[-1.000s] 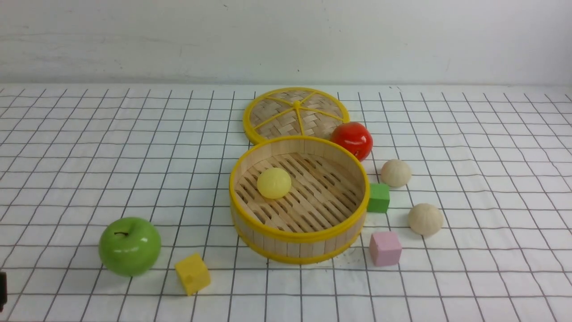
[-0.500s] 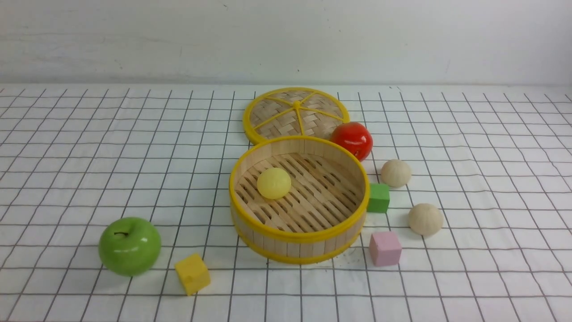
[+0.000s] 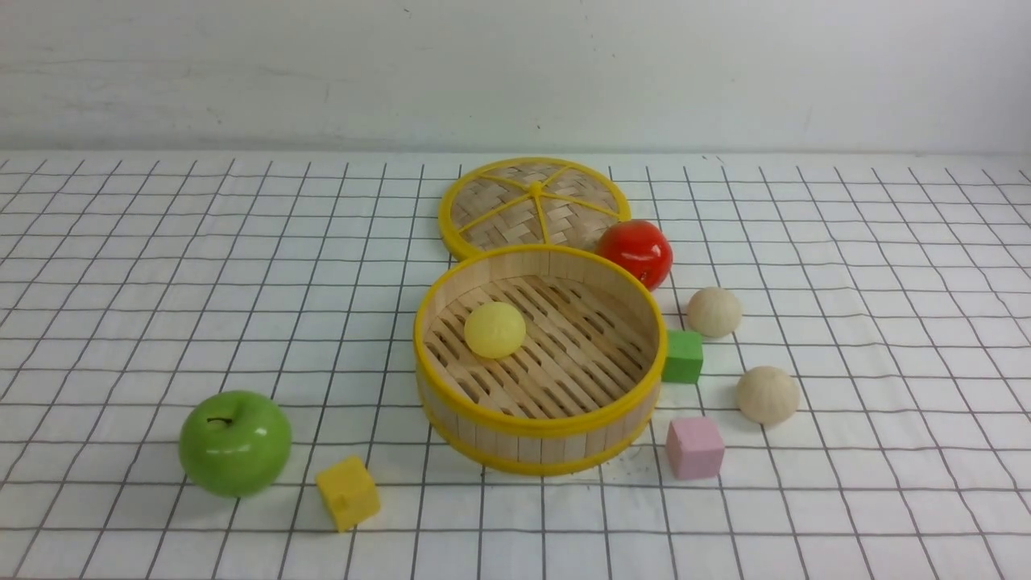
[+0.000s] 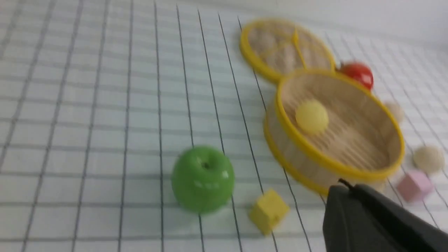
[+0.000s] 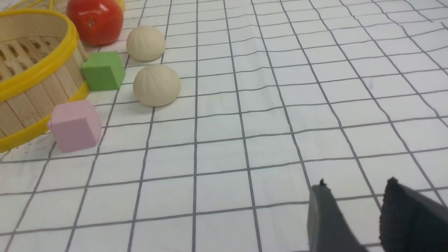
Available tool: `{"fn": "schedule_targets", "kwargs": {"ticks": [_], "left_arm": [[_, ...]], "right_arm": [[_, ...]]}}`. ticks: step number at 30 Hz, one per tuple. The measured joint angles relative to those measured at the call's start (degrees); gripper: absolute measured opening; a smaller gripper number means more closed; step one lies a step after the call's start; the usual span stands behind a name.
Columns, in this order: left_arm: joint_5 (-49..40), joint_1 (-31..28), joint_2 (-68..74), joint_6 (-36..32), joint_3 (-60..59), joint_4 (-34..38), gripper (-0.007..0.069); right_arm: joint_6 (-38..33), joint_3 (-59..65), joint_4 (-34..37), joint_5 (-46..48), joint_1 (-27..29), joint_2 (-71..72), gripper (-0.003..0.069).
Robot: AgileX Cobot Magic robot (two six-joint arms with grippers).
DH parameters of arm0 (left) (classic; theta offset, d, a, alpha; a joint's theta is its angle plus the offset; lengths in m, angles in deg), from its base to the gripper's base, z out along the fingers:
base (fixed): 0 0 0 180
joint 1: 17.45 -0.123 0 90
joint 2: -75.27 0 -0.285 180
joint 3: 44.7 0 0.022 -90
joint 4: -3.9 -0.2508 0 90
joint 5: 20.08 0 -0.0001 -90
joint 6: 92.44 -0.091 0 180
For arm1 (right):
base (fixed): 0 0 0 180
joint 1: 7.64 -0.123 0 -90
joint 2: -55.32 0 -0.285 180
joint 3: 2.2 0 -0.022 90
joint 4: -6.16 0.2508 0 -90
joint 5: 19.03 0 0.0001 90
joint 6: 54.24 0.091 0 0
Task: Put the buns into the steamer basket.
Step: Use the right arm to grab a steamed stuffed bun
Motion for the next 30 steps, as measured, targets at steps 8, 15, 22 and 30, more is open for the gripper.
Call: {"fn": "schedule_targets", "kwargs": {"ticks": [8, 15, 22, 30], "left_arm": [[11.8, -17.6, -11.42, -4.89, -16.49, 0.9, -0.0013], [13.96, -20.78, -17.11, -4.17, -29.51, 3.31, -0.0013], [11.38, -20.89, -17.11, -2.12, -34.63, 3.8, -0.0013], [11.43, -17.24, -17.11, -2.05, -34.64, 3.75, -0.0013]], "right_arm": [[0.0, 0.0, 0.0, 0.0, 0.0, 0.0, 0.0239], [0.0, 0.0, 0.0, 0.0, 0.0, 0.0, 0.0239], [0.0, 0.0, 0.0, 0.05, 0.0, 0.0, 0.0239], [0.0, 0.0, 0.0, 0.05, 0.0, 0.0, 0.0239]]}}
